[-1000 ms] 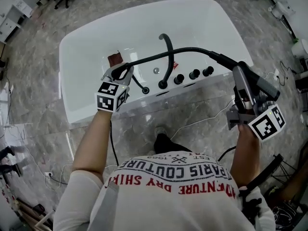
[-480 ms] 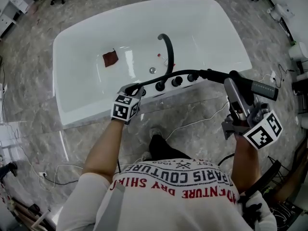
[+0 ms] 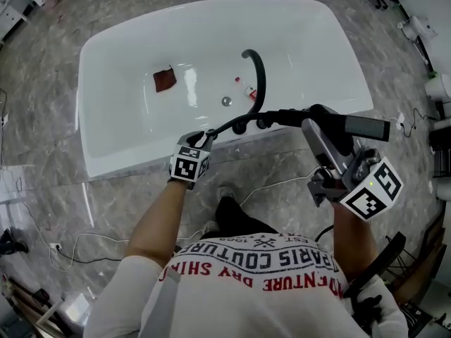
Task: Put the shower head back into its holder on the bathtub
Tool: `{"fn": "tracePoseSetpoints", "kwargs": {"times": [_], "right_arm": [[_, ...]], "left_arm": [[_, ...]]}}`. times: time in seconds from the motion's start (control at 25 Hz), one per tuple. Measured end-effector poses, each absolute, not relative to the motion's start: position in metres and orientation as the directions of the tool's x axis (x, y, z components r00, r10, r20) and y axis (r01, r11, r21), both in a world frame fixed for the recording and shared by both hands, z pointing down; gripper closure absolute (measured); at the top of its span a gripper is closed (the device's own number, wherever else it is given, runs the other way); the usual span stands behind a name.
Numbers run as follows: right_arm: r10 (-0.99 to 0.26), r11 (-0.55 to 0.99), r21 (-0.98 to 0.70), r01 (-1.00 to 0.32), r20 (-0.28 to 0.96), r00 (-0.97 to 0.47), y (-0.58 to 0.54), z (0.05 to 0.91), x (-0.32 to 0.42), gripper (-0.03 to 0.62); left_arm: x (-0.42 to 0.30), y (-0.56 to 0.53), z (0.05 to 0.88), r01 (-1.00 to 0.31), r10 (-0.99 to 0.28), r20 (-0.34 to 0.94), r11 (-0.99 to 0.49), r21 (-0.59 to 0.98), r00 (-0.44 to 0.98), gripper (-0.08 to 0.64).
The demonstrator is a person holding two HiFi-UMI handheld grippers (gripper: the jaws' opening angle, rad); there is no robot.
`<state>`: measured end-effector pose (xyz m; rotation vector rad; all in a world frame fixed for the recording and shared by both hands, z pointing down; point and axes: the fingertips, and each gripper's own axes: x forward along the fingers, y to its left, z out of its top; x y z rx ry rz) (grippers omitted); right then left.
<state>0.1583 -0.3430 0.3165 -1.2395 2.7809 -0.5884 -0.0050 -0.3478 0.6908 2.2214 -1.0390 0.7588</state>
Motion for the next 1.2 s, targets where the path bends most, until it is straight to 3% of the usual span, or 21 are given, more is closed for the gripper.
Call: {"fn": "tracePoseSetpoints", "kwargs": {"times": [0.4, 0.56, 0.8, 1.2], "right_arm": [[-0.641, 0.668, -0.314, -0.675, 0.219, -0.736, -0.36, 0.375, 0.103, 0.456], [-0.618, 0.68, -0.27, -0.682, 0.289, -0.731, -0.365, 0.42, 0.083, 0.456], [-0.592, 0.667, -0.242, -0.704, 0.402, -0.699, -0.373, 0.501, 0.057, 0.456], [-0.575, 0.672, -0.108, -0.733, 0.547, -0.608, -0.377, 0.635, 0.021, 0.457]], "left_arm": [[-0.019, -0.327, 0.647, -0.786, -0.536, 0.591, -0.528, 0.322, 0.603, 0.436], [-0.045, -0.322, 0.604, -0.81, -0.623, 0.518, -0.481, 0.336, 0.586, 0.558], [-0.065, -0.294, 0.549, -0.729, -0.605, 0.408, -0.541, 0.419, 0.684, 0.558], [-0.103, -0.242, 0.538, -0.739, -0.605, 0.426, -0.522, 0.426, 0.673, 0.558]]}}
